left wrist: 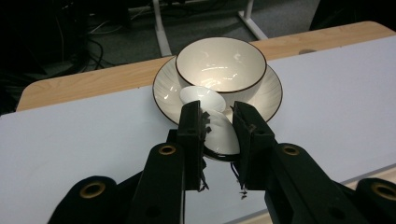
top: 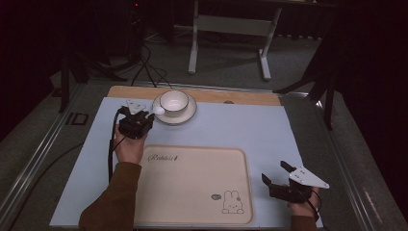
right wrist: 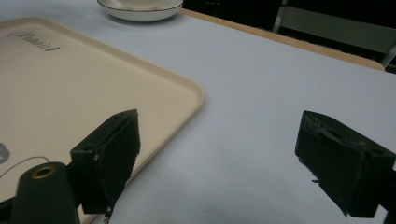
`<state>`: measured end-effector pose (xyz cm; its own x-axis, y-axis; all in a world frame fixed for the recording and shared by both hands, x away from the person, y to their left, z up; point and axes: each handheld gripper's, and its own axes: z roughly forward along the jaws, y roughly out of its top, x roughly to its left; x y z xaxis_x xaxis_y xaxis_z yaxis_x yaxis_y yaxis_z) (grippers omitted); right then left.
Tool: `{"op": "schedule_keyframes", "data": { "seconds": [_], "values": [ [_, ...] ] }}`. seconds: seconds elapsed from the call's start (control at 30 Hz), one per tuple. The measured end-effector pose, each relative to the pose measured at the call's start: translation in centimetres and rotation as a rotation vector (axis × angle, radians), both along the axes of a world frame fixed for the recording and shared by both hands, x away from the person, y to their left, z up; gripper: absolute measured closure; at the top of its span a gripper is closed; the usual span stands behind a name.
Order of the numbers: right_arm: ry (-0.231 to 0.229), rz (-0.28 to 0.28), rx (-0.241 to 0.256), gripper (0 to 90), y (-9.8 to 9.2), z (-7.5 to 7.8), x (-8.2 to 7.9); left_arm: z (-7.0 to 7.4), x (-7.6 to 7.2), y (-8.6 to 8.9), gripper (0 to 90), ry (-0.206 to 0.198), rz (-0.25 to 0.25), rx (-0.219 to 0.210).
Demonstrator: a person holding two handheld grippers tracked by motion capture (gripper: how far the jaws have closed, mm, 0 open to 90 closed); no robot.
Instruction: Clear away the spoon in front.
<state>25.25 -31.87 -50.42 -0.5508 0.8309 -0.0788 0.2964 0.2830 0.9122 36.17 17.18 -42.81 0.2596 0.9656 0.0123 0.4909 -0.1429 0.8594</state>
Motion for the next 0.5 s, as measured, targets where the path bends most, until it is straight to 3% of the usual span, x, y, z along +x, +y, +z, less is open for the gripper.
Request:
{"op": "schedule_keyframes", "data": {
  "seconds": [0.27, 0.5],
  "values": [
    [0.000, 0.000, 0.000, 13.7, 0.0, 0.0, 0.0, -0.1, -1.2, -0.1, 74.4, -0.010, -0.001, 0.031],
    [0.000, 0.001, -0.002, 13.7, 0.0, 0.0, 0.0, -0.4, -2.2, 0.1, 74.4, -0.016, 0.005, 0.024]
  ]
}}
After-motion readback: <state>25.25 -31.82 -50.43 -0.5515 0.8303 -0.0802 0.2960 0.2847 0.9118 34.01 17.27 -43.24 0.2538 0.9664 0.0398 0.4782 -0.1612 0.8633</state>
